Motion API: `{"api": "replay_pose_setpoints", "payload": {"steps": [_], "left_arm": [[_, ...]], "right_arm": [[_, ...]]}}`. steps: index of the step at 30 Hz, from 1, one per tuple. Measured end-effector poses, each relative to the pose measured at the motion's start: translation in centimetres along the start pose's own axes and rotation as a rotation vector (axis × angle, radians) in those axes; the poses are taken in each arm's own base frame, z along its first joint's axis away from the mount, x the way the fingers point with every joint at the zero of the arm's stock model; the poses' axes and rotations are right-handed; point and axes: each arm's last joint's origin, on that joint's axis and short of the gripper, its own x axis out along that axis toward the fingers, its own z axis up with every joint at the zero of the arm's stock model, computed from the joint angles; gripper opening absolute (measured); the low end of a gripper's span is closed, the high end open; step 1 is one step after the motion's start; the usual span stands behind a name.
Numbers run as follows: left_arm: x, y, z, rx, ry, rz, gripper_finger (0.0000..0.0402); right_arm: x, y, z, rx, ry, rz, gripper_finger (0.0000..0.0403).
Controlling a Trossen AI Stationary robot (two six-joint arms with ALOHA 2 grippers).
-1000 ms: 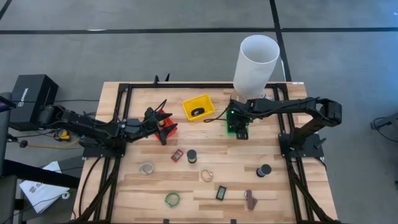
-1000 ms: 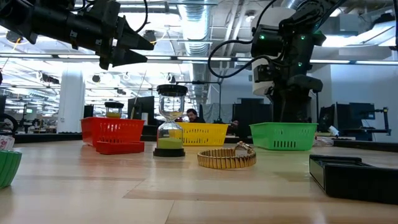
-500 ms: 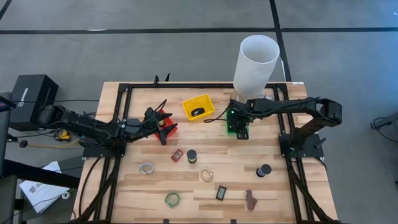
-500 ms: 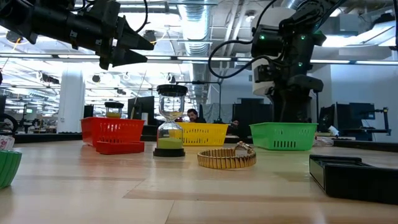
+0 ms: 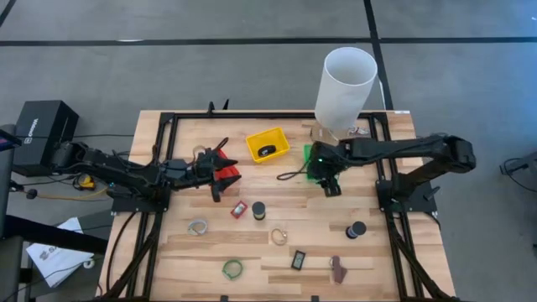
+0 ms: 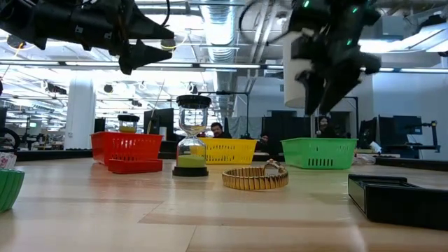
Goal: Pick & Place Office items
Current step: Put the left green hourglass into the red basket
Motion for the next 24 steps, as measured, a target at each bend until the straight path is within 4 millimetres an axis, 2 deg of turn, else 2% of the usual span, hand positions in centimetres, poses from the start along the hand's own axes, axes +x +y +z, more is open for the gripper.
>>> {"api": "replay_pose_setpoints", "payload": {"steps": [7, 10, 15, 19, 24], "left_arm": [[0.2, -1.1, 0.0, -0.014, -0.027, -0.102, 0.0269], [0.5, -1.5, -0.6, 0.005, -0.027, -0.119, 0.0269], [1.4, -1.9, -1.6, 0.029, -0.021, -0.141, 0.0269], [2.8, -2.7, -1.9, 0.038, 0.021, -0.215, 0.0269], [5.4, -4.3, -2.5, 0.106, 0.073, -0.316, 0.0269]], "right_arm": [[-6.2, 2.7, -0.5, -0.03, -0.256, -0.027, 0.0223], [-7.6, 3.9, -1.4, -0.034, -0.41, -0.037, 0.0223], [-7.3, 5.5, -2.7, -0.025, -0.633, -0.025, 0.0223], [-5.7, 6.7, -3.6, -0.036, -0.688, 0.003, 0.0223], [-4.4, 7.2, -3.6, -0.074, -0.734, 0.002, 0.0223]]}}
